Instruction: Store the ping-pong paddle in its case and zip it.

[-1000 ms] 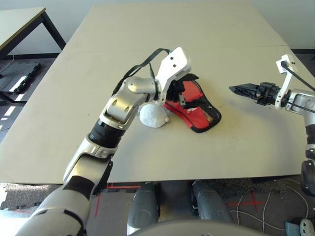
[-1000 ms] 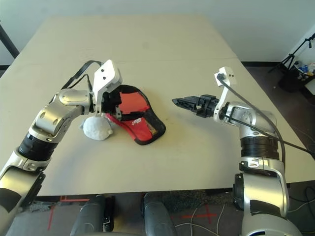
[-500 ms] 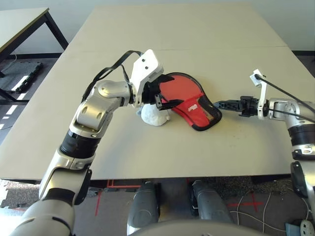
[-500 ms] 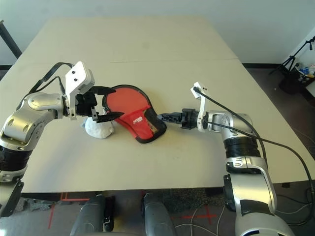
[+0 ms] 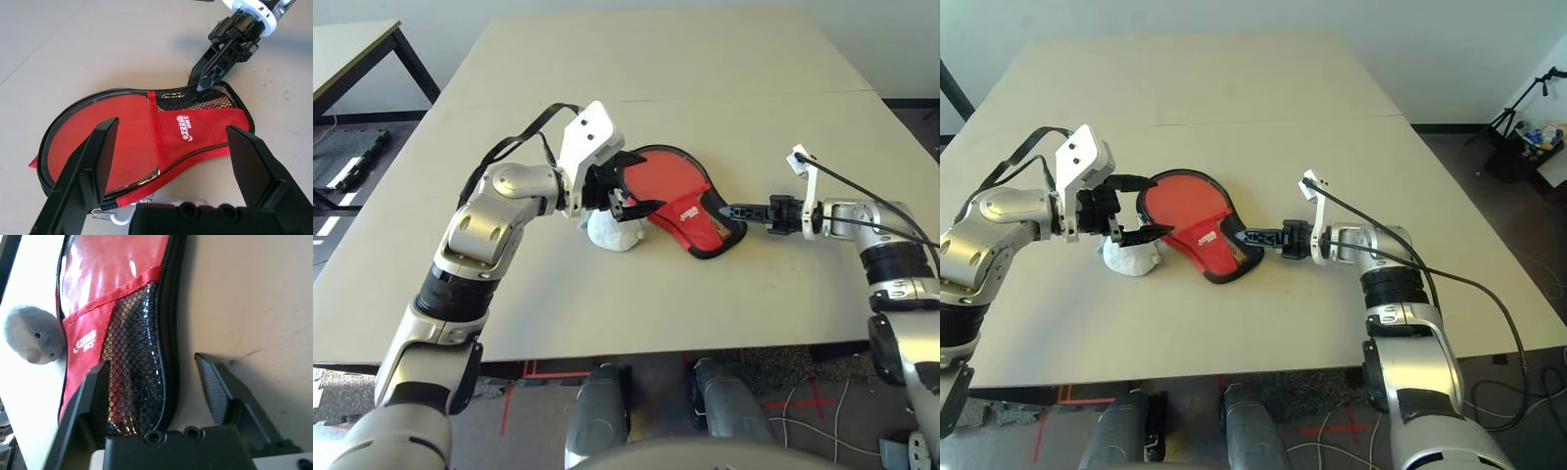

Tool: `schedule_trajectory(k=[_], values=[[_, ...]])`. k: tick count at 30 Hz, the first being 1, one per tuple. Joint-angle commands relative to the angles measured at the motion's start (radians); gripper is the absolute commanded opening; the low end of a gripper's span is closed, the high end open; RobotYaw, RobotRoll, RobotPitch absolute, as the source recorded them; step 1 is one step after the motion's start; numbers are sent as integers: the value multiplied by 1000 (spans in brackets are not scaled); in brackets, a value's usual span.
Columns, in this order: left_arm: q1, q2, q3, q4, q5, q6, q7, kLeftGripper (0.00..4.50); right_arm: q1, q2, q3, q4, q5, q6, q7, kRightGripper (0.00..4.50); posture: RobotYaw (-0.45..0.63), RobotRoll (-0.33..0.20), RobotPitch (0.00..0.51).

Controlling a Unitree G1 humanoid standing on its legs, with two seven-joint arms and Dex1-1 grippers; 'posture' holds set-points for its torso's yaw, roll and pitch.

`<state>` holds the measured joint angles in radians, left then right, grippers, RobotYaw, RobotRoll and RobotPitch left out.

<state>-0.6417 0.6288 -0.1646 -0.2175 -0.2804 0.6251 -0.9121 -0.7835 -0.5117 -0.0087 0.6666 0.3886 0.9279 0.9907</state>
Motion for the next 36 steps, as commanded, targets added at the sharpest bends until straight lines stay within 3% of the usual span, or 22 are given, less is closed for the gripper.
schedule_trajectory(k=[1, 8, 22, 36], values=[[15, 11, 7, -9, -7, 10, -2, 4500, 15, 20, 9, 33, -13, 22, -15, 2277, 54, 0, 132], [12, 10, 2, 1, -6, 7, -4, 4500, 24, 7, -8, 24, -9, 42, -8, 66, 43, 0, 133], [23, 0, -2, 19, 0, -12, 0, 4500, 83, -73, -96, -78, 48, 148, -37, 26, 32, 0, 139], [39, -18, -14, 34, 11, -32, 4, 4500, 360, -238, -255, -410, 202, 338, -58, 26, 0, 0, 149]])
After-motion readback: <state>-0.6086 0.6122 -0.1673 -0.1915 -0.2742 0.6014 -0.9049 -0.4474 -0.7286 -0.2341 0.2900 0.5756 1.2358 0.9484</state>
